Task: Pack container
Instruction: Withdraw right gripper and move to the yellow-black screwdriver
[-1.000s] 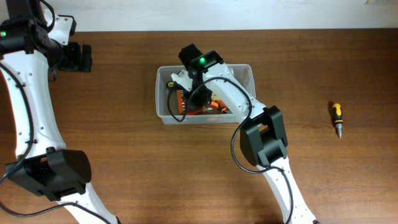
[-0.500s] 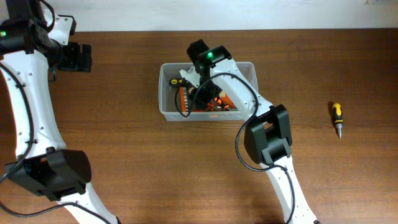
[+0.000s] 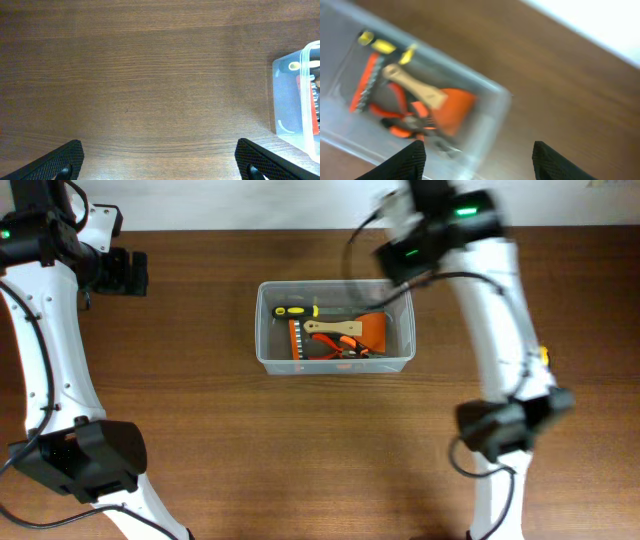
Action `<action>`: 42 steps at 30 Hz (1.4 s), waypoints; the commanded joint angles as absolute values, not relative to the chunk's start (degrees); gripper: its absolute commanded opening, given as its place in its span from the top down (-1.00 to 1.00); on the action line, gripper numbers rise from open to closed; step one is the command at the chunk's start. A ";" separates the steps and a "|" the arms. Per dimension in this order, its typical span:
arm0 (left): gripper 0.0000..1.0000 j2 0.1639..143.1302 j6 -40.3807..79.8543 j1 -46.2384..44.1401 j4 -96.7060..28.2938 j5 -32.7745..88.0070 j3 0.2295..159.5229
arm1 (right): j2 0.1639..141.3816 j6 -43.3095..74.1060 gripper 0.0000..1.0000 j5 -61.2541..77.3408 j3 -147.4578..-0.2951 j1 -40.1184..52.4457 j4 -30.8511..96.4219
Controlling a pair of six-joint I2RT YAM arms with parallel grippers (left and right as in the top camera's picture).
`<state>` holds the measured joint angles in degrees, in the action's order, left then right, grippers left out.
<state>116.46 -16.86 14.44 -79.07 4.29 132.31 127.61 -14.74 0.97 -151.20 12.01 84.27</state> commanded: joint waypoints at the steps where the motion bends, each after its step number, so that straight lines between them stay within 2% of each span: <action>1: -0.98 114.85 -16.27 14.57 -78.96 4.71 133.05 | 125.45 -11.79 -0.36 -1.13 -151.85 3.51 84.97; 8: -0.98 114.85 -16.27 14.57 -78.96 4.71 133.05 | 127.42 -8.47 -0.37 3.75 -141.45 -14.83 85.45; 13: -0.98 114.85 -16.27 14.57 -78.96 4.71 133.05 | 127.46 -8.75 -0.38 4.49 -127.48 -23.07 81.52; 18: -0.98 114.85 -16.27 14.57 -78.96 4.71 133.05 | 127.46 -13.63 -0.52 4.60 -115.24 -28.64 75.13; 25: -0.98 114.85 -16.27 14.57 -78.96 4.71 133.05 | 127.46 -19.35 -0.52 7.05 -106.08 -31.16 70.00; 28: -0.98 114.85 -16.27 14.57 -78.96 4.71 133.05 | 127.68 -20.80 -0.37 7.07 -104.05 -31.09 67.11; 36: -0.98 114.85 -16.27 14.57 -78.96 4.71 133.05 | 127.87 -23.33 -0.36 4.23 -99.85 -30.33 59.72; 42: -0.98 114.85 -16.27 14.57 -78.96 4.71 133.05 | 127.90 -22.90 -0.21 4.21 -96.38 -29.63 55.27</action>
